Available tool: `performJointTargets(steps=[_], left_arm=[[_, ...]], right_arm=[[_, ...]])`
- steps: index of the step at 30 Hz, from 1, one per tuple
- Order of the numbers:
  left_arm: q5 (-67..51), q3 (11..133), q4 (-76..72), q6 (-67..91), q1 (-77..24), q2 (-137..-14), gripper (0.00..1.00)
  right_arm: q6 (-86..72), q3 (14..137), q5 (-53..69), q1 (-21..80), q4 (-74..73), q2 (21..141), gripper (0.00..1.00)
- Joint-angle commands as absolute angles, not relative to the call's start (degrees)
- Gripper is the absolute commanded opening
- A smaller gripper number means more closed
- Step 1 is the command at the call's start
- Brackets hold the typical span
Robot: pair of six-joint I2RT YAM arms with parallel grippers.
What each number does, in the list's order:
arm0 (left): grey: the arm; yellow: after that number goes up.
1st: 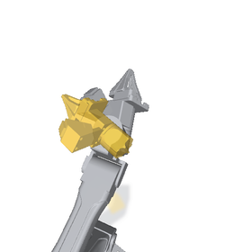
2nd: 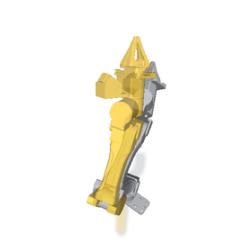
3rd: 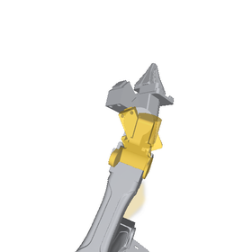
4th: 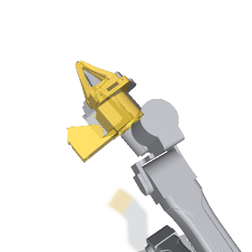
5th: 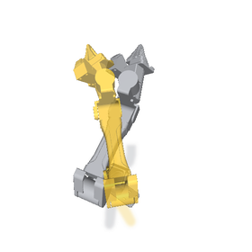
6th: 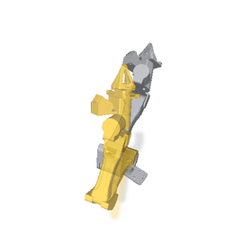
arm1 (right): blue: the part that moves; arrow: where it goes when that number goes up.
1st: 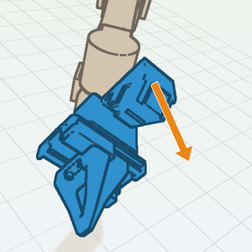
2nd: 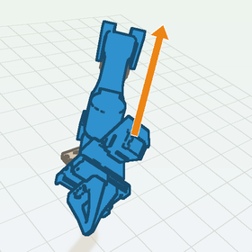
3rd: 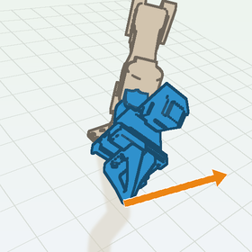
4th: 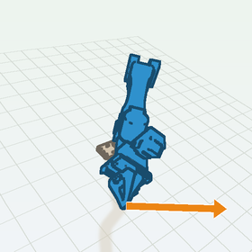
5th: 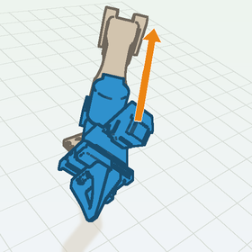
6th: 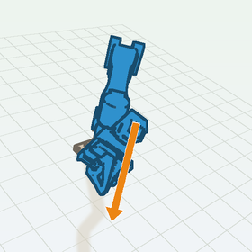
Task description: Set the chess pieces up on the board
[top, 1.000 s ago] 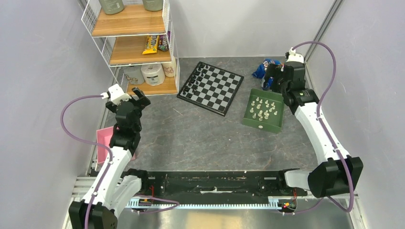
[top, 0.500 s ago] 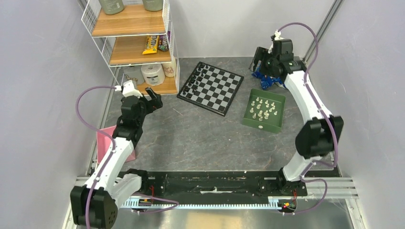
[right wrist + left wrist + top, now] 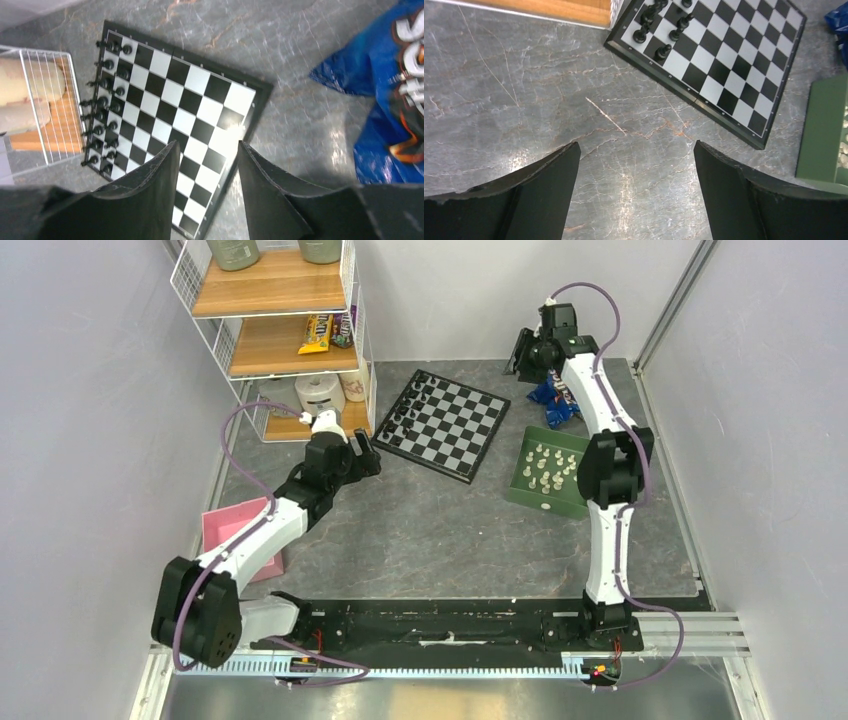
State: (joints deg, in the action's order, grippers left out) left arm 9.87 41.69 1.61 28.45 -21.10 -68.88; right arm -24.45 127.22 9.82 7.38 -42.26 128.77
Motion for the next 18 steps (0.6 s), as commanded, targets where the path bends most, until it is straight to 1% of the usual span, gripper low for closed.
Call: performJointTargets(steps=[1,5,9,13,18], left_arm=[[11.5,43.68,-1.68,32.19,-22.09,-72.12,0.9],[11.44,43.15,-2.71,33.41,-24.42,-75.15,0.86],[11.6,42.8,-4.49,34.87,-26.96,-77.66,0.8],[11.54,43.37,-6.0,35.47,-28.9,-81.04,0.75],[10.99,45.33,-6.85,36.42,-30.29,-85.42,0.72]], right_arm=[[-26.43,138.43,9.2,7.62,-43.72,136.88,0.52],[-26.87,144.67,7.83,8.08,-42.76,144.15,0.43],[-26.36,146.93,5.5,9.11,-39.43,148.34,0.35],[-25.79,149.57,3.94,9.54,-37.99,151.78,0.31],[-25.39,151.61,3.3,9.61,-36.39,155.07,0.32]])
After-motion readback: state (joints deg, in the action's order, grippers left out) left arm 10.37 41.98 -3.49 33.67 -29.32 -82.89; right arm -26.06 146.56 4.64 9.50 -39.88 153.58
